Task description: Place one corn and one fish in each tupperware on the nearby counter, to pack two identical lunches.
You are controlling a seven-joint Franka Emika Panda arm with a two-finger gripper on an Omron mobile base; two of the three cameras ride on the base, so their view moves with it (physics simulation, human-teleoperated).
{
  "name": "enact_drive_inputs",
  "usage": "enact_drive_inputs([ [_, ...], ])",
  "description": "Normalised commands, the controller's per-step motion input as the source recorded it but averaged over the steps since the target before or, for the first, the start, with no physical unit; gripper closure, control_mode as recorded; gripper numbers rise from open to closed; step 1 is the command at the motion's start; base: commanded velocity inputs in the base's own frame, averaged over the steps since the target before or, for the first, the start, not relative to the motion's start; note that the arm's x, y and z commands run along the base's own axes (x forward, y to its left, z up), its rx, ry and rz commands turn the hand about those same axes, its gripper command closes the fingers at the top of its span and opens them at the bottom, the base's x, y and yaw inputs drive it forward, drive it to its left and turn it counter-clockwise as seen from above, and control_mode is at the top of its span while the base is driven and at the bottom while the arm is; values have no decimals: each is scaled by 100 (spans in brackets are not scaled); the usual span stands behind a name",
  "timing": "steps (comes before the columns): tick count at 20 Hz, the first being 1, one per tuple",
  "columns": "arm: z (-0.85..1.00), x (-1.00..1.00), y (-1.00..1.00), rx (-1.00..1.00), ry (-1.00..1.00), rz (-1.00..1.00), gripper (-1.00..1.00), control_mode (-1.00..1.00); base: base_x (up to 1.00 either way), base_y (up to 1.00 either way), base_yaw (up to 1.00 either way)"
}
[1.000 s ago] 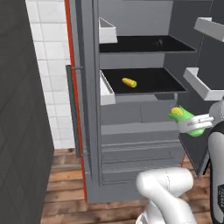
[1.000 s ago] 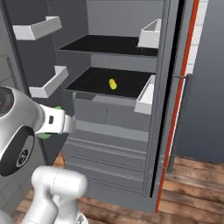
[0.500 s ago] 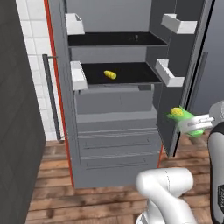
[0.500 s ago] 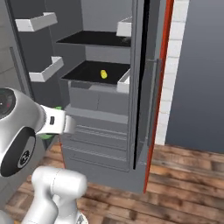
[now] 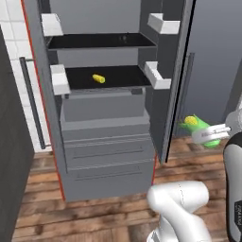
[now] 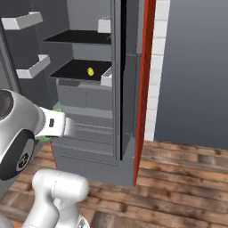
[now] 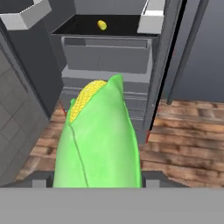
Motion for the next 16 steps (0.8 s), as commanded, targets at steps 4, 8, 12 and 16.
enact_drive_inputs([
  [4, 0, 0, 0, 0, 0, 0, 100, 100, 0, -83, -11],
  [8, 0, 0, 0, 0, 0, 0, 100, 100, 0, -89, -10],
  [12, 0, 0, 0, 0, 0, 0, 100, 100, 0, -97, -11],
  [16, 0, 0, 0, 0, 0, 0, 100, 100, 0, -99, -13],
])
